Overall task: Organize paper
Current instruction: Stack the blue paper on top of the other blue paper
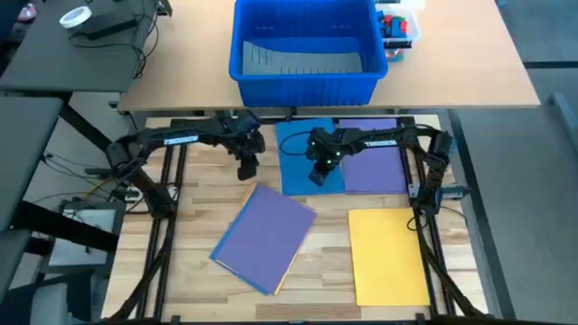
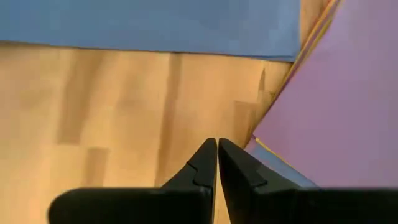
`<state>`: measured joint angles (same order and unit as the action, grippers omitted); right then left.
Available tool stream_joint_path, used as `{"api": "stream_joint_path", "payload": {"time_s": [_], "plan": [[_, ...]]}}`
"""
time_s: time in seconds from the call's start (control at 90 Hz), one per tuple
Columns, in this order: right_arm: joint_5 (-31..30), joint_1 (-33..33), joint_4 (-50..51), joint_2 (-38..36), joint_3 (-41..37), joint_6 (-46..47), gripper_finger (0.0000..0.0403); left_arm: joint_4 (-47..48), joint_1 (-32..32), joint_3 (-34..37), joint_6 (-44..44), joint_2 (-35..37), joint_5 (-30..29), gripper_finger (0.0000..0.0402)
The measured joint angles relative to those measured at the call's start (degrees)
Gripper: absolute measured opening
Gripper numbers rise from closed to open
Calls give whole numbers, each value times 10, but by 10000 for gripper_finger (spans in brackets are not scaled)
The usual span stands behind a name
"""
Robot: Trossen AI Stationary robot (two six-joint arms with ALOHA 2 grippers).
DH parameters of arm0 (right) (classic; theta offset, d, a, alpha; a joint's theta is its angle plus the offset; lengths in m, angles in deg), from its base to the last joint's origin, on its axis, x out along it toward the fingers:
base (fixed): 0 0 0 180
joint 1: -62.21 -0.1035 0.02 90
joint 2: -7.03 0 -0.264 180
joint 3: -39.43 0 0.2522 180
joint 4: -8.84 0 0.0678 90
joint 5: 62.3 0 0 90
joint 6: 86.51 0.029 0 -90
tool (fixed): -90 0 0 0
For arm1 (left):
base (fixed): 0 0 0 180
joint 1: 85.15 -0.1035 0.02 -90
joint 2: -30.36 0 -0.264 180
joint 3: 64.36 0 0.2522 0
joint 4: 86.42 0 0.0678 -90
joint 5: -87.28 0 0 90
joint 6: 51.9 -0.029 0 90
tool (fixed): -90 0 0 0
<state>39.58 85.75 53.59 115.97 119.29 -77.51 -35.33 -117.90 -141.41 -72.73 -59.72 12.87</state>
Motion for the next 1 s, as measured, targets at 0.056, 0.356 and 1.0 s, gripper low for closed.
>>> {"api": "stream_joint_path", "payload": {"time_s": [0.056,0.356,1.0], "plan": [[2,-4,-14,9,3,0,0,7,-5,0,1,12,-2,0],[0,-25,-31,25,5,60,0,49,-11,0,5,48,0,0],[-19,-24,14,26,4,-32,0,71,-10,0,-3,48,-1,0]]}}
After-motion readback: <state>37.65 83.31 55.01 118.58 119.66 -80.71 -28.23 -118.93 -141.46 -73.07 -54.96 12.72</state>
